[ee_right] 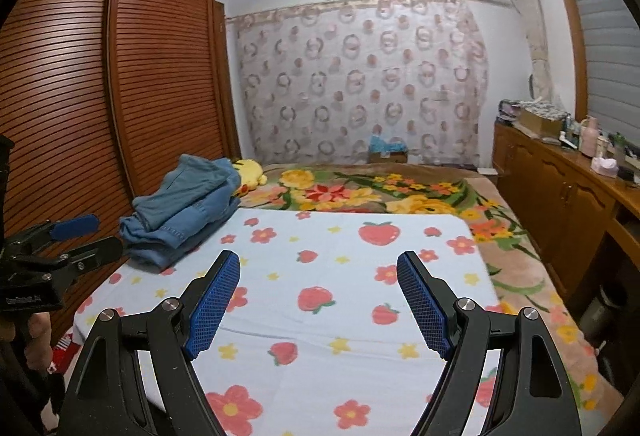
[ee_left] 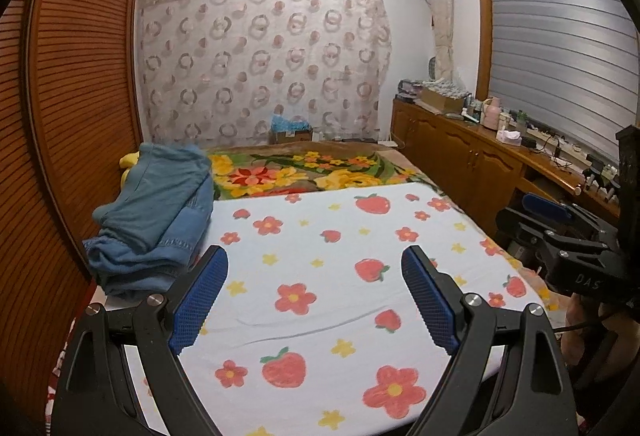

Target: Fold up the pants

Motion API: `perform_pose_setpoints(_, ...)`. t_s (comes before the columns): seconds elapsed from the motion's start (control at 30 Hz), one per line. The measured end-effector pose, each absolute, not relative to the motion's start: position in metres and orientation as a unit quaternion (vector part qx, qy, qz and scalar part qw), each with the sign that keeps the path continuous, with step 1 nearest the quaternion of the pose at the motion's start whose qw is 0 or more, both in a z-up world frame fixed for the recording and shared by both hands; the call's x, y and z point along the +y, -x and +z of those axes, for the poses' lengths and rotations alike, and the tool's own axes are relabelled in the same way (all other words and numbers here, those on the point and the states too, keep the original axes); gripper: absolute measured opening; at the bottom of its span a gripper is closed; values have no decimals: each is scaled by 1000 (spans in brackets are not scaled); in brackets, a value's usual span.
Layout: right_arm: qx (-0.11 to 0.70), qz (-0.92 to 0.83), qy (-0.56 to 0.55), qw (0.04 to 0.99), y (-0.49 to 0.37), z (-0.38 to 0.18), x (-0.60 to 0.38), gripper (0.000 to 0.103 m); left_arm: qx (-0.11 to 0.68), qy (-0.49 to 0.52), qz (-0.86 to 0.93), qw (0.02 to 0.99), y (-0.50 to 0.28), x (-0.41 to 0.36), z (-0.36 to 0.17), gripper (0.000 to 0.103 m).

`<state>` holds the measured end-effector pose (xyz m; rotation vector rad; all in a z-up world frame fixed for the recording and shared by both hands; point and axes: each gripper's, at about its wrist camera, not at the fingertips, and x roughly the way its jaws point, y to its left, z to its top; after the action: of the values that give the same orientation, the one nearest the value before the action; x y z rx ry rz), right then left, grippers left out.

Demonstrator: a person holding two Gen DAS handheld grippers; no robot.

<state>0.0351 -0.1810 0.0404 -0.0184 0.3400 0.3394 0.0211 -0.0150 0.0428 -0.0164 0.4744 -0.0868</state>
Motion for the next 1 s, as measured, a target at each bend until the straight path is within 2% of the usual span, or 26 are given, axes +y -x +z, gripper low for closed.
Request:
perform_pose_setpoints(0.43,134,160,4,978,3,44,-170,83,202,1,-34,979,-1,-18,68,89)
perform_pose_setpoints(1.0,125,154,13,980,13,32,-170,83,199,-2,-27,980,6,-13,71,89)
